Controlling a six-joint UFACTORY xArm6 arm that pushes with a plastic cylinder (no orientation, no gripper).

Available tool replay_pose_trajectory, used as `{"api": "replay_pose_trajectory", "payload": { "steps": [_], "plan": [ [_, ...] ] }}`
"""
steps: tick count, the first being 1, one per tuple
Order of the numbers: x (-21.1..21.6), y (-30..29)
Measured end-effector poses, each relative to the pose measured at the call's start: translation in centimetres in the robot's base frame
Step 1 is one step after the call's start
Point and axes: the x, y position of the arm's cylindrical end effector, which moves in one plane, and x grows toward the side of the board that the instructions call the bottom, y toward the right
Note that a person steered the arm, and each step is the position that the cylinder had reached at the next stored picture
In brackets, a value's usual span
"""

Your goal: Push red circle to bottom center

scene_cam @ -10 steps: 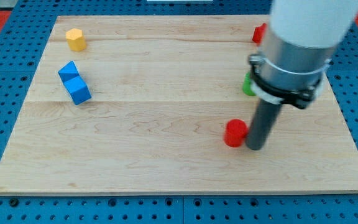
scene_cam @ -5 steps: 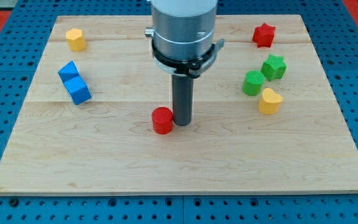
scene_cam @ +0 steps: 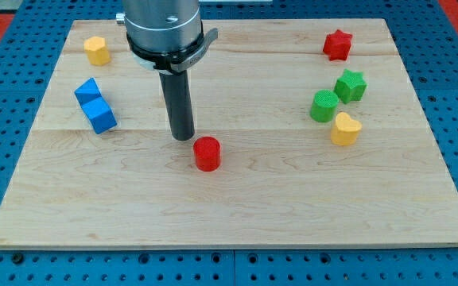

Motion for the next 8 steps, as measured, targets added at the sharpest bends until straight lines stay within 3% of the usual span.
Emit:
{"api": "replay_pose_trajectory", "payload": {
  "steps": [4,8],
  "plan": [
    [2.9,2.5],
    [1.5,6.8]
  ]
}}
